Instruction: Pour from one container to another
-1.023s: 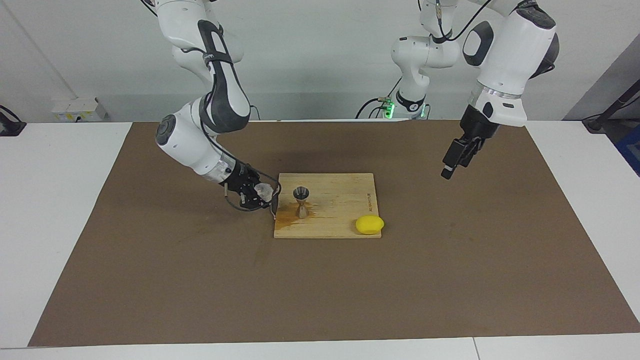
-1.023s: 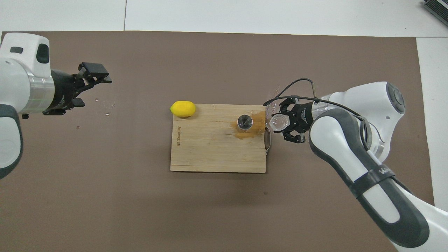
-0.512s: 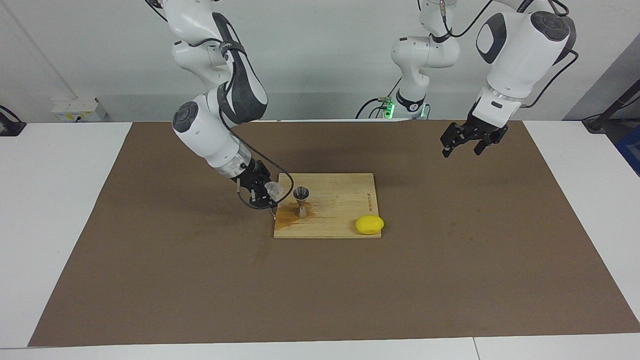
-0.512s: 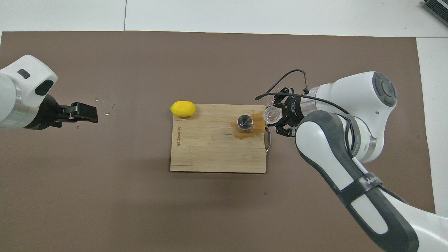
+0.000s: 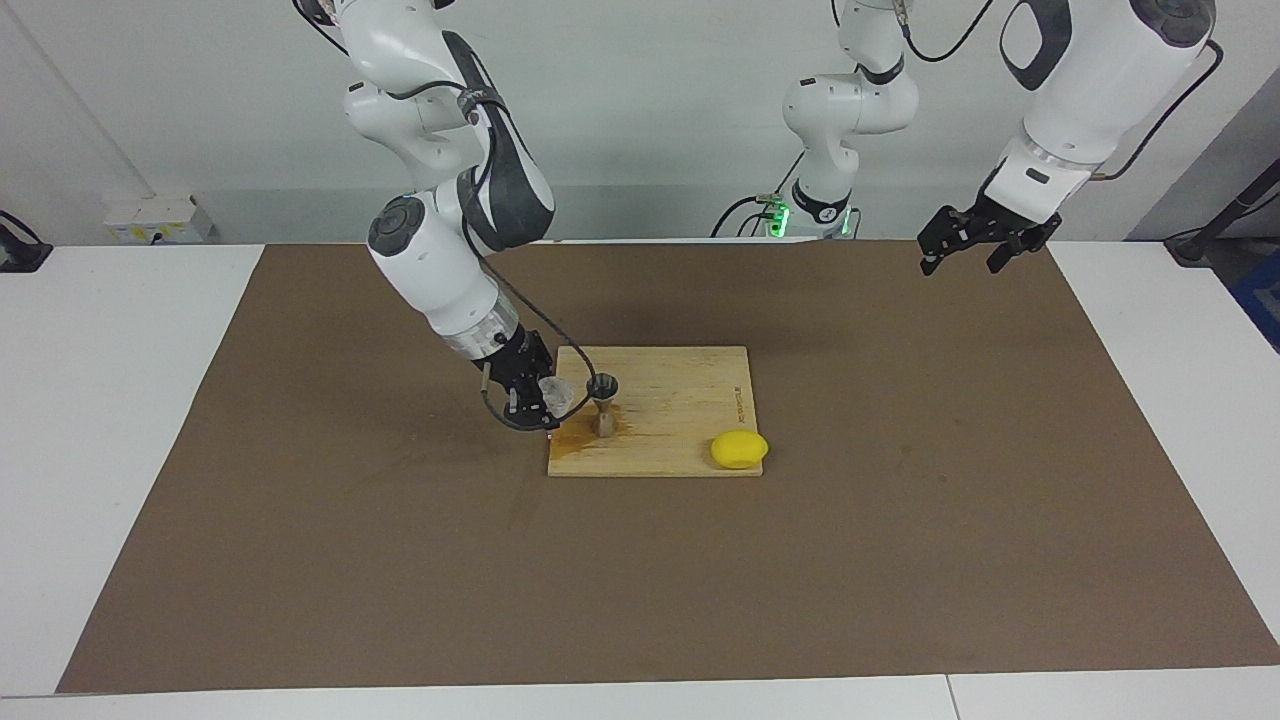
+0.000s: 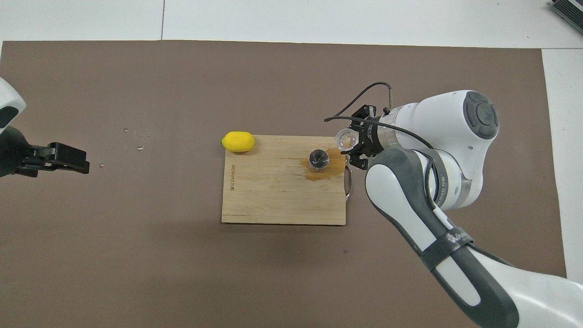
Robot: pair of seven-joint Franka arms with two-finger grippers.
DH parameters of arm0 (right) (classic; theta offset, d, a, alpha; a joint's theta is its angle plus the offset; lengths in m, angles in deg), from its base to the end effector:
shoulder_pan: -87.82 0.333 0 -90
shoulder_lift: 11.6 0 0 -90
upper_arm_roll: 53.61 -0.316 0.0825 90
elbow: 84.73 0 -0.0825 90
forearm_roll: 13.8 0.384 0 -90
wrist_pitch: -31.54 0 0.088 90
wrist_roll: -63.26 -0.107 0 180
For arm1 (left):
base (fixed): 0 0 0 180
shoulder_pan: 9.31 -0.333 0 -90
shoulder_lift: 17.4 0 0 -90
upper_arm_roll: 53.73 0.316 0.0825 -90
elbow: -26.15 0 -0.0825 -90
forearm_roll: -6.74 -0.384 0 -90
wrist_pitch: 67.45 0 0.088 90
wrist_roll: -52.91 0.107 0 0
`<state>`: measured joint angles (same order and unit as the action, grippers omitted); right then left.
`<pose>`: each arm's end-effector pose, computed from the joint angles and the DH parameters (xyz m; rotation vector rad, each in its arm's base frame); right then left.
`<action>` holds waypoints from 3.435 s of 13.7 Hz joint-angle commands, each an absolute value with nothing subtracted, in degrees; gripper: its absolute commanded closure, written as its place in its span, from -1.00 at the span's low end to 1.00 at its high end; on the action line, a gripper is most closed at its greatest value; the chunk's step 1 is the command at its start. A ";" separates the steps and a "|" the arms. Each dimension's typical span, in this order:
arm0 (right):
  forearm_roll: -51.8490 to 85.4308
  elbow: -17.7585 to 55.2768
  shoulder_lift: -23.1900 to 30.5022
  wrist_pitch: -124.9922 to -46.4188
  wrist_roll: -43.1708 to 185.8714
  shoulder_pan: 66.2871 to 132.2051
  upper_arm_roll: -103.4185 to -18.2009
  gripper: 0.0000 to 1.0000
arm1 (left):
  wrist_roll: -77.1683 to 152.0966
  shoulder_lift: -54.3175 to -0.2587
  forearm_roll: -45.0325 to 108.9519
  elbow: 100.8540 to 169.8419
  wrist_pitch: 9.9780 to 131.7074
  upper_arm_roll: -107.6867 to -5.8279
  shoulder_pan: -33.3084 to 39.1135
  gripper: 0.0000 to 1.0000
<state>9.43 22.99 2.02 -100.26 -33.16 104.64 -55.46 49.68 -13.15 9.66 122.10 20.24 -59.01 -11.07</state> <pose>0.5967 0.2093 0.4038 -1.9475 2.0122 0.2617 0.5241 -0.0397 0.6124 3.0996 -0.0075 -0.1128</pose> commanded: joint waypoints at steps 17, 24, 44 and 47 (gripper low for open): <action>-13.52 20.12 2.82 -99.06 -41.67 111.63 -55.37 1.00 | 49.83 -13.62 8.84 118.44 15.96 -61.29 -13.97 -1.00; -21.70 20.12 2.64 -98.89 -42.29 113.92 -55.28 1.00 | 49.83 -13.62 8.84 118.43 16.13 -61.29 -13.27 -1.00; -31.82 19.78 2.38 -97.66 -39.39 115.51 -55.72 1.00 | 49.83 -13.62 8.76 118.52 15.78 -61.29 -13.36 -1.00; -27.10 19.42 2.55 -97.83 -39.31 114.98 -55.81 1.00 | 49.83 -13.62 8.76 118.52 15.78 -61.38 -13.36 -1.00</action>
